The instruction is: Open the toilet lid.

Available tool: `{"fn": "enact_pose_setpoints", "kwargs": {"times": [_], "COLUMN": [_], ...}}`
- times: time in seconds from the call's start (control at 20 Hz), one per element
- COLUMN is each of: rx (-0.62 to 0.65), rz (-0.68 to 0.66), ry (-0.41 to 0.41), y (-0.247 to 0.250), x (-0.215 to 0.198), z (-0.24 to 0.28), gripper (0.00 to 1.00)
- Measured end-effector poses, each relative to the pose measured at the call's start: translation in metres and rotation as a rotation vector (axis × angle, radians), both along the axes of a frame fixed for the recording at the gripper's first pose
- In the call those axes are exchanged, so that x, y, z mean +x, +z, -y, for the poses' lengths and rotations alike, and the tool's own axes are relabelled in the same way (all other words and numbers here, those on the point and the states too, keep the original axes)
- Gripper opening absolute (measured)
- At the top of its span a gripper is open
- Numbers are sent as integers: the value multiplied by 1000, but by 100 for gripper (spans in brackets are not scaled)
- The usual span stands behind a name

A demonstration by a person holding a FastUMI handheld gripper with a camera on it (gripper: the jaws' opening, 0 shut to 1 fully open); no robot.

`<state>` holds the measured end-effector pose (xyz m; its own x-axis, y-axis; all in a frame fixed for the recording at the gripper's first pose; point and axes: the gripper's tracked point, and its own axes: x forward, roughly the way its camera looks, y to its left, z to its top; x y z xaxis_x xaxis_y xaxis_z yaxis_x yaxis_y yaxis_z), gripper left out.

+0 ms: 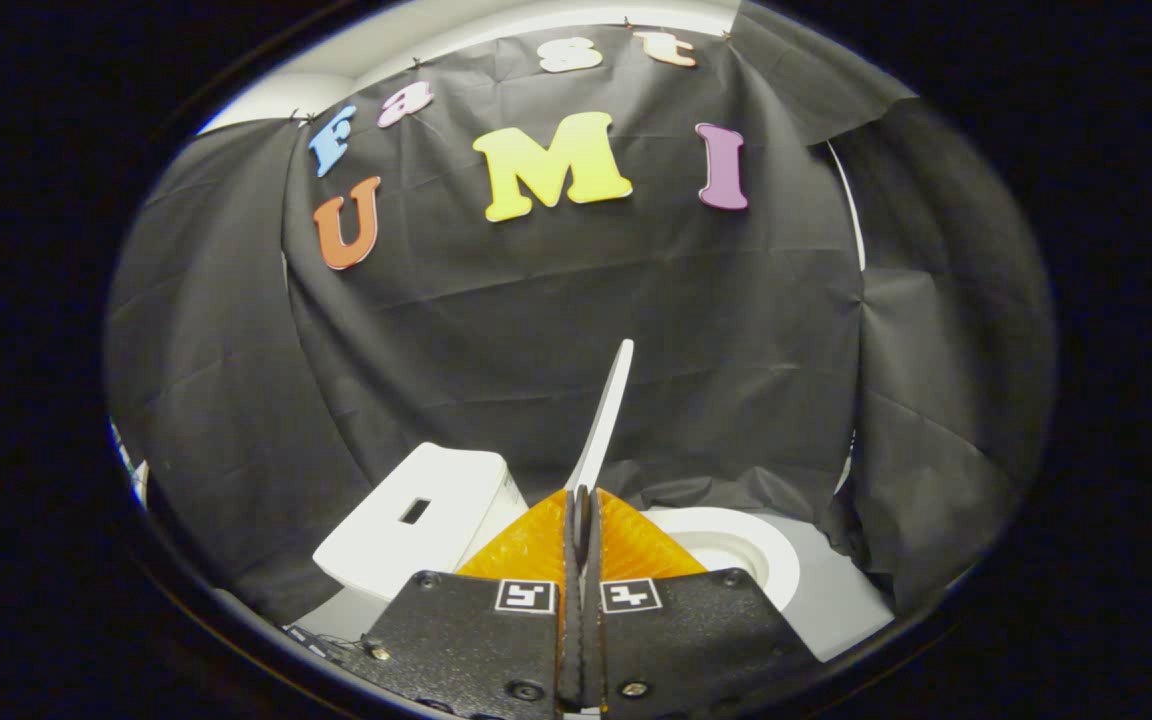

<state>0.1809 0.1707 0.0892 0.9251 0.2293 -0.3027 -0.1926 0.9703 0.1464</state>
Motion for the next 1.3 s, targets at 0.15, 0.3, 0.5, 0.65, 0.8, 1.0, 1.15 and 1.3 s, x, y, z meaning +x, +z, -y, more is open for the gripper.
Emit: {"fn": "enact_pose_setpoints", "kwargs": {"times": [0.15, 0.3, 0.5, 0.65, 0.8, 1.0, 1.15, 1.3], "rx": [-12, -7, -25, -30, -31, -43, -59, -65], "rz": [2, 0, 11, 14, 15, 16, 23, 22], "ry": [7, 17, 28, 37, 47, 60, 70, 77], "y": [5, 9, 13, 16, 19, 21, 21, 22], "x": [-1, -2, -4, -3, -4, -6, -8, -10], "z": [-13, -25, -44, -59, -70, -89, -106, -122], "gripper": [4, 4, 4, 4, 4, 4, 4, 4]}}
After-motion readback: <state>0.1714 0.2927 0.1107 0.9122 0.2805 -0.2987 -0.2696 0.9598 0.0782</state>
